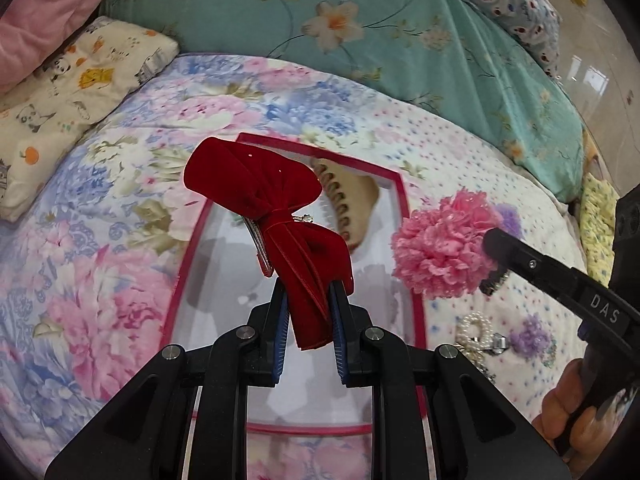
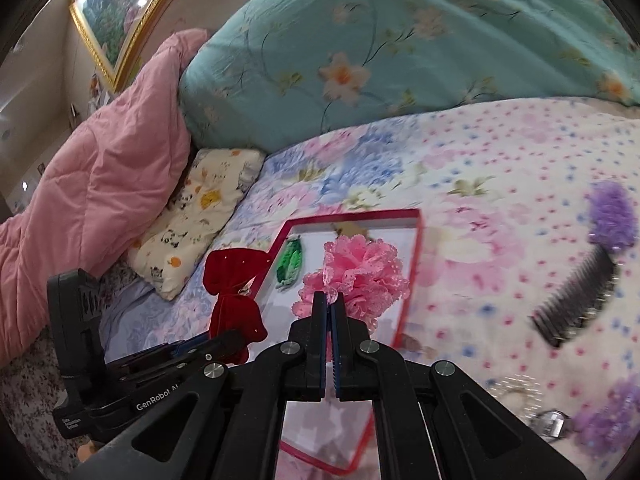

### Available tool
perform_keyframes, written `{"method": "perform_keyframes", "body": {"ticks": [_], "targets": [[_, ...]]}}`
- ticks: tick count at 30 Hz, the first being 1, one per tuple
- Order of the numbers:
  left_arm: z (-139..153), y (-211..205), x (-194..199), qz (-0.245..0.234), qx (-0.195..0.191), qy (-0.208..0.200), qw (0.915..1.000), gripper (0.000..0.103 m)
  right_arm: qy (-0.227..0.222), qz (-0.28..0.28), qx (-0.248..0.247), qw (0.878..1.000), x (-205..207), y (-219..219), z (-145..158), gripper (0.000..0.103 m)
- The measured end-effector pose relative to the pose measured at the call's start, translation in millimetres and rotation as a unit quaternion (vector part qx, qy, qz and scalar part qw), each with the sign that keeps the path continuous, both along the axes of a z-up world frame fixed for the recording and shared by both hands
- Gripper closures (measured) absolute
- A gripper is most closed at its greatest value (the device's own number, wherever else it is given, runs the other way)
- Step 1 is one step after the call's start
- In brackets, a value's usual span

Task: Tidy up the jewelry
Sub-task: 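Carry the red bow into the box with the left tool while the right tool places the pink flower clip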

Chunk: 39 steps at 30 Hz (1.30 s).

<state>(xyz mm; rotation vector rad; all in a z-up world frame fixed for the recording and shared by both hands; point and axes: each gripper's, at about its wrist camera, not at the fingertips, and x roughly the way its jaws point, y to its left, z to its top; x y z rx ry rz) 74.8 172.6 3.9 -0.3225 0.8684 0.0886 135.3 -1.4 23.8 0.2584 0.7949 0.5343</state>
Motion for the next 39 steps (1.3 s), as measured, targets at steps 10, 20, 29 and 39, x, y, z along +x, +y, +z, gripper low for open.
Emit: {"method": "perform_keyframes", "body": {"ticks": [10,20,29,39], "targets": [[-17.9,18.1,15.8,0.01,-0.005,0.013,0.9999,0.086,0.032,0.005,0.002,0.999,21.7,14.2,-31.3,0.102],[-39.3,23.5,32.6,0.014,-0.01,0.032,0.9993,0.086,0.064,-0.009,-0.017,0.998,33.0,7.1,-59.0,0.102],[-59.5,26.9,41.7,0.008,-0.016,0.053,0.9984,0.086,0.08,-0.016,-0.045,0.996,42.0,12.4,-75.3,0.099],[-64.7,24.2,45.4,0.006,-0.002,0.067,0.9977,0.074,0.083,-0.017,-0.055,0.995,44.5,14.5,-78.3,0.095]]}}
